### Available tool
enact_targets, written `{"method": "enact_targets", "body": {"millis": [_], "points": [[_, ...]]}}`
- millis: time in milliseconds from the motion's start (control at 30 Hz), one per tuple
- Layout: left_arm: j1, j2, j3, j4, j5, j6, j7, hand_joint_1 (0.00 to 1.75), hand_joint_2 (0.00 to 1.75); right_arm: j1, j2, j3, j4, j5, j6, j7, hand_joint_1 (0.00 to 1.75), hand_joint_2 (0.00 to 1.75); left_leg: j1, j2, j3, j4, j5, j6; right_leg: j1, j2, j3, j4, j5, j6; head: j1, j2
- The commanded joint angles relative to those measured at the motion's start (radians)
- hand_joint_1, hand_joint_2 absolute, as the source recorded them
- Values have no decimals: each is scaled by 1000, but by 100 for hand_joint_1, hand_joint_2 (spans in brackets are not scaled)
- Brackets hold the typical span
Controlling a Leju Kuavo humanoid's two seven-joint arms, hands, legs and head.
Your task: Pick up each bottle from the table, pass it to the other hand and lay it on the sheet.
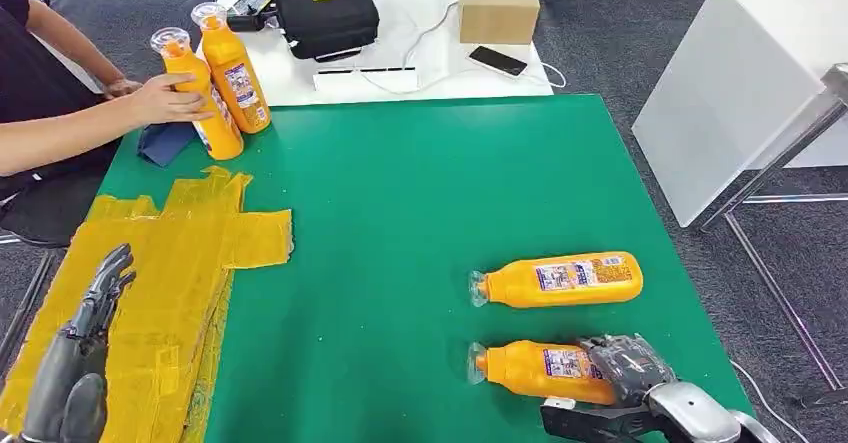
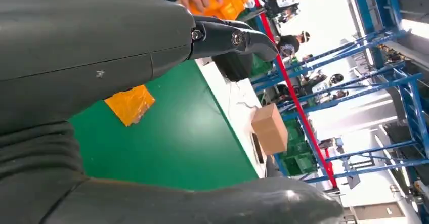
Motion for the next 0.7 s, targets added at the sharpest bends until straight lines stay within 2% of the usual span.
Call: {"method": "enact_targets", "body": {"millis": [33,133,200,233,267,300,333,400,500,600,633,700], "points": [[-1,3,-21,36,20,13,23,0,0,12,125,50,109,-95,-117,10,175,175,2,-1,2,-3,1,-1,2,-4,5,-5,1,-1,0,0],[50,-36,23,46,57,-8,-4,0,0,-26,195,-35,18,-284,-152,-100,175,175,3,6,2,-3,0,-2,3,3,3,-4,2,-1,0,0],[82,-82,73,61,108,-56,-34,0,0,-49,288,-109,-56,-398,-158,-206,175,175,2,12,1,-3,0,-2,2,10,9,-2,3,-1,0,0],[90,-106,100,73,172,-108,-23,0,175,-91,358,-136,-101,-441,-130,-225,175,175,2,13,3,-3,-1,-2,2,11,10,-3,3,-2,0,0],[84,-127,118,81,207,-139,1,0,175,-148,411,-139,-127,-469,-114,-216,175,175,1,13,3,-2,-1,-2,2,13,10,-1,2,-1,1,0],[65,-139,121,92,244,-160,24,0,175,-235,445,-116,-135,-502,-75,-156,175,175,2,17,3,-3,-1,-2,2,15,9,-1,3,-2,0,0],[43,-141,110,110,301,-164,62,0,175,-316,457,-89,-124,-582,-55,-128,175,175,2,18,2,-3,0,-3,2,16,8,0,3,-2,0,0],[5,-121,68,150,414,-152,120,0,175,-448,500,-53,-75,-679,-44,-82,175,175,1,18,-1,-1,1,-2,1,16,5,2,4,-1,0,0],[-89,-70,-26,226,476,-91,150,0,175,-685,624,70,92,-791,-19,28,175,175,1,17,-1,-2,3,-3,1,15,4,2,5,-1,1,0],[-148,-37,-96,268,519,-25,157,0,175,-818,724,187,242,-823,-61,81,175,175,1,17,0,-3,6,-4,1,15,5,2,7,-4,0,0],[-156,-33,-108,268,520,-2,150,0,175,-835,743,212,268,-831,-78,85,175,175,1,14,-1,-2,5,-4,2,13,6,2,6,-4,0,0],[-167,-24,-130,269,549,39,157,0,175,-863,765,261,316,-887,-81,96,175,175,2,16,-1,-2,7,-5,2,13,5,3,6,-5,1,0]]}}
